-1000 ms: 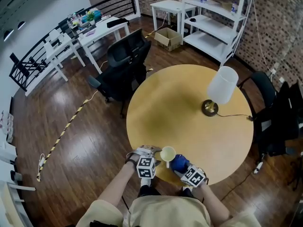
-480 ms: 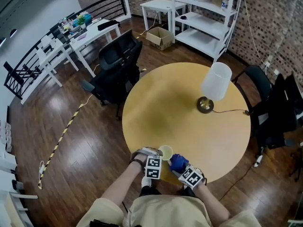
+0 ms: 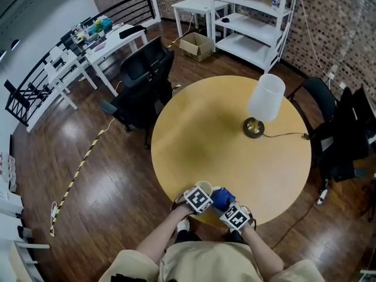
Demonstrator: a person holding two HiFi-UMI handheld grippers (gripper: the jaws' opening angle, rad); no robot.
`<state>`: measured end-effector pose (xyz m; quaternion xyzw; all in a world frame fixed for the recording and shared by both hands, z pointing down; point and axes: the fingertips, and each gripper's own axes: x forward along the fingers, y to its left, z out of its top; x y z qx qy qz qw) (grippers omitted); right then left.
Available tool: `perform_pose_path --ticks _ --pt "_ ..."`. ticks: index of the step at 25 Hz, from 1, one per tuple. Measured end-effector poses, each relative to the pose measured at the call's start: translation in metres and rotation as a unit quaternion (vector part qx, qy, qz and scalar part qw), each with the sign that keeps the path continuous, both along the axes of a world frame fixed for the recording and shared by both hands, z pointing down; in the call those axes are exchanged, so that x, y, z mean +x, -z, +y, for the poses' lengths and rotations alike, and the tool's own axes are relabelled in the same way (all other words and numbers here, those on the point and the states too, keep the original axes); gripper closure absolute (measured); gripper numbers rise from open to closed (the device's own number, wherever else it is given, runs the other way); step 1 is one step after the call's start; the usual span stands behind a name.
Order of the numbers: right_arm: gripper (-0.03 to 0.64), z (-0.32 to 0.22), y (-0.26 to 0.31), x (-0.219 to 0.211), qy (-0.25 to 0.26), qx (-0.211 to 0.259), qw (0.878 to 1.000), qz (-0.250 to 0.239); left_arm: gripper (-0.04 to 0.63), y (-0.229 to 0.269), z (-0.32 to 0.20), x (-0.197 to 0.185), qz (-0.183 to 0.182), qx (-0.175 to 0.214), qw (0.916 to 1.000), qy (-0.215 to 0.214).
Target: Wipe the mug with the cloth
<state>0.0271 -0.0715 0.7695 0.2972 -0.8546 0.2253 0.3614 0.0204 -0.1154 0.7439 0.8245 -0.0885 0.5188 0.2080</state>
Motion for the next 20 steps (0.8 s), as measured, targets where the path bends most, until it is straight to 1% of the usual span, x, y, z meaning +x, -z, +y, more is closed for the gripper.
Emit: perform_pose_path --ticks 2,3,4,5,6,8,9,10,11,12,13,14,15,16,17,18,19,20 --pt "0.545 -0.004 0.003 0.000 -0.006 0.001 1.000 -0.003 0.560 0.001 0.007 0.003 0.016 -0.029 0.9992 0.021" --pt "0.545 -0.005 0.006 0.000 -0.009 0.002 1.000 -0.004 0.558 0.000 0.010 0.002 0.015 -0.031 0.9992 0.021" --pt "0.545 -0.008 0.008 0.002 -0.013 0.003 1.000 -0.005 0.560 0.001 0.011 -0.001 0.013 -0.022 0.9996 0.016" --pt "0.545 -0.010 0.010 0.005 -0.018 0.005 1.000 -0.006 0.565 0.003 0.009 -0.002 0.015 -0.005 0.9998 0.009" --pt "0.545 -0.013 0.012 0.008 -0.022 0.006 1.000 -0.007 0.547 0.008 0.006 -0.003 0.021 0.014 0.9997 0.002" --pt "0.545 -0.018 0.013 0.015 -0.028 0.009 1.000 -0.005 0.490 0.020 0.000 -0.009 0.031 0.045 0.9983 -0.017" --pt "0.545 -0.020 0.013 0.018 -0.030 0.009 1.000 -0.003 0.461 0.026 -0.002 -0.013 0.033 0.060 0.9970 -0.036" --pt "0.545 -0.022 0.013 0.020 -0.031 0.008 0.999 -0.001 0.436 0.031 -0.003 -0.016 0.031 0.078 0.9945 -0.063" --pt "0.545 -0.023 0.013 0.021 -0.031 0.007 0.999 0.001 0.406 0.033 -0.004 -0.021 0.021 0.097 0.9901 -0.099" --pt "0.545 -0.024 0.013 0.021 -0.031 0.007 0.999 0.001 0.383 0.032 -0.005 -0.026 0.005 0.119 0.9829 -0.141" --pt "0.545 -0.026 0.013 0.020 -0.030 0.006 1.000 0.001 0.377 0.028 -0.006 -0.031 -0.015 0.142 0.9723 -0.185" --pt "0.545 -0.027 0.013 0.019 -0.029 0.006 1.000 0.001 0.377 0.022 -0.006 -0.035 -0.034 0.165 0.9584 -0.230" --pt "0.545 -0.029 0.013 0.018 -0.027 0.006 1.000 0.003 0.382 0.016 -0.007 -0.038 -0.050 0.187 0.9423 -0.273" --pt "0.545 -0.031 0.012 0.017 -0.026 0.006 1.000 0.006 0.407 0.011 -0.006 -0.039 -0.060 0.203 0.9265 -0.311" --pt "0.545 -0.032 0.011 0.017 -0.025 0.006 1.000 0.010 0.429 0.006 -0.003 -0.039 -0.064 0.212 0.9141 -0.339" --pt "0.545 -0.034 0.010 0.016 -0.025 0.006 1.000 0.013 0.453 0.003 0.000 -0.039 -0.062 0.215 0.9073 -0.356" --pt "0.545 -0.036 0.009 0.014 -0.026 0.007 1.000 0.014 0.479 0.002 0.003 -0.037 -0.054 0.214 0.9061 -0.361" --pt "0.545 -0.039 0.009 0.011 -0.026 0.007 1.000 0.013 0.502 0.002 0.006 -0.034 -0.043 0.209 0.9094 -0.357"
